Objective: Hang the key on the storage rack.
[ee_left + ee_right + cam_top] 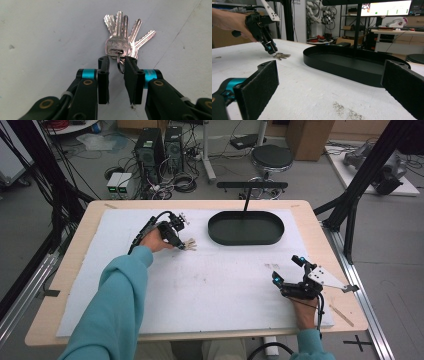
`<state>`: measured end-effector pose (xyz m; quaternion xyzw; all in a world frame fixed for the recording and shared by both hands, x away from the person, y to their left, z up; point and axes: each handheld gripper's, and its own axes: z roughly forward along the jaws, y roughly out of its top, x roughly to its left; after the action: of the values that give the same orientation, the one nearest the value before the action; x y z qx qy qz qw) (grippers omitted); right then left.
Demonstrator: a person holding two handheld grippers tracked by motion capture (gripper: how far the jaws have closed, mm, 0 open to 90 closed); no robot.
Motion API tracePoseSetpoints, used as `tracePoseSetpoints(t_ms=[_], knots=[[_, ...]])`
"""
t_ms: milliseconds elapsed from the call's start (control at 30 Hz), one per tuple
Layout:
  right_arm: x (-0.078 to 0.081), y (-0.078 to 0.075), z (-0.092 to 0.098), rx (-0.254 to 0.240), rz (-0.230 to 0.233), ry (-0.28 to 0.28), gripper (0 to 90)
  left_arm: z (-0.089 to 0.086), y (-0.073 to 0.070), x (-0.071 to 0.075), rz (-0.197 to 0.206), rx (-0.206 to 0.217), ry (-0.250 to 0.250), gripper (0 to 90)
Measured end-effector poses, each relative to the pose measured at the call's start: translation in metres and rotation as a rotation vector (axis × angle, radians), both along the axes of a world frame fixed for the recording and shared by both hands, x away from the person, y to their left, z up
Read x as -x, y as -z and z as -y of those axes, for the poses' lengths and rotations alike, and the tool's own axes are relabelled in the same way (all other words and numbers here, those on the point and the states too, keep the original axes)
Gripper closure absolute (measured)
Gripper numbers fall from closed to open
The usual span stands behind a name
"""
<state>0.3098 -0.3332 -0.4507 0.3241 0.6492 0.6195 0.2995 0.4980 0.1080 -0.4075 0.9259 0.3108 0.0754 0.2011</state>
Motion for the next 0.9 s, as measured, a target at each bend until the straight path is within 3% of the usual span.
tracePoseSetpoints(t_ms=[167,600,900], knots=[[0.0001,0.0,-0.0001,-0.003,-0.003,0.002,0.6,-0.0001,0.0001,-0.0005,-0.015,0.012,-0.012,81.5],[0.0001,0.0,-0.0001,-0.003,-0.002,0.001,0.6,0.0008,-0.0001,-0.0004,-0.035,0.03,-0.021,86.2],[0.0001,0.0,-0.0001,-0.002,-0.001,0.002,0.6,0.0038,0.0,0.0013,-0.03,0.015,-0.024,88.0]])
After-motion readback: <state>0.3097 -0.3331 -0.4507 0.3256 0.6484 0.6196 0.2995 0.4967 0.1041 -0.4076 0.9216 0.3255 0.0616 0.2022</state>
